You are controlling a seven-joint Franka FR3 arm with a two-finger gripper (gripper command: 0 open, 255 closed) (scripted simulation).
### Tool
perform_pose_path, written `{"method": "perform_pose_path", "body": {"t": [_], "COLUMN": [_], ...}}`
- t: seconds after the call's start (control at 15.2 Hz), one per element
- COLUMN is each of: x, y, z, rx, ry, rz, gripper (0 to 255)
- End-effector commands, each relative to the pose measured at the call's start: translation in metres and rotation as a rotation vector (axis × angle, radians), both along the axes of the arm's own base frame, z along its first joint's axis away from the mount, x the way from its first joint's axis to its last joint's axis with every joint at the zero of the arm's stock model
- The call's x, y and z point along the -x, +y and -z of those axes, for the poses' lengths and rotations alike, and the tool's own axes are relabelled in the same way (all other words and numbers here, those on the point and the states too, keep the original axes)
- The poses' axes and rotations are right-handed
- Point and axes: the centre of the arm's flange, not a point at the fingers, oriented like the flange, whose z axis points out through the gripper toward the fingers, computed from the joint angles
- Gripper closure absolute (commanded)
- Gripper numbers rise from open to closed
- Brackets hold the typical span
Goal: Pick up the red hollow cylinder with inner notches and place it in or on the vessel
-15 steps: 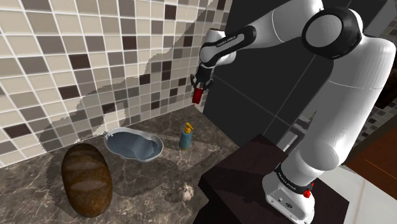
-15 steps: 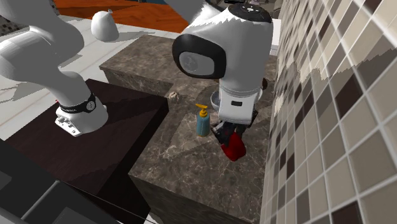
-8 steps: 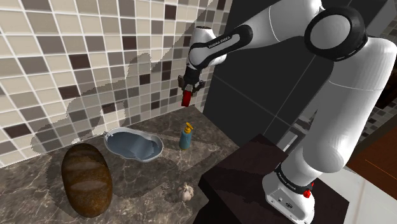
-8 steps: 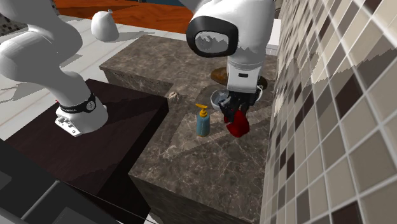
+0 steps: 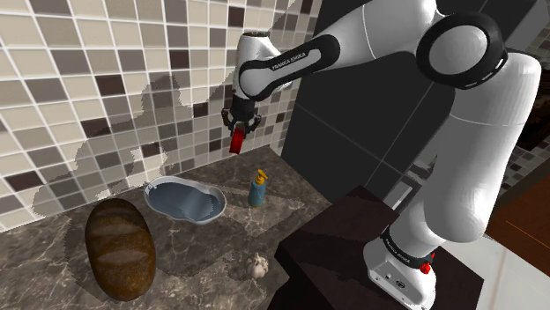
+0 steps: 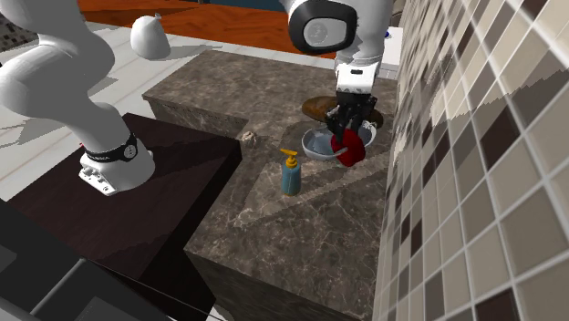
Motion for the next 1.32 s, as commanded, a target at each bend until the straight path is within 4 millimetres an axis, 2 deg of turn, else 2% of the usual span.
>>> {"method": "perform_pose_path", "body": {"t": [0.0, 0.86, 0.92, 1.25], "x": [0.004, 0.013, 0.014, 0.014], "y": [0.025, 0.196, 0.218, 0.218], "z": [-0.002, -0.016, -0.018, 0.008], "rx": [0.000, 0.000, 0.000, 0.000], "ry": [0.000, 0.000, 0.000, 0.000], "rz": [0.001, 0.001, 0.001, 0.001], "gripper": [255, 255, 255, 255]}}
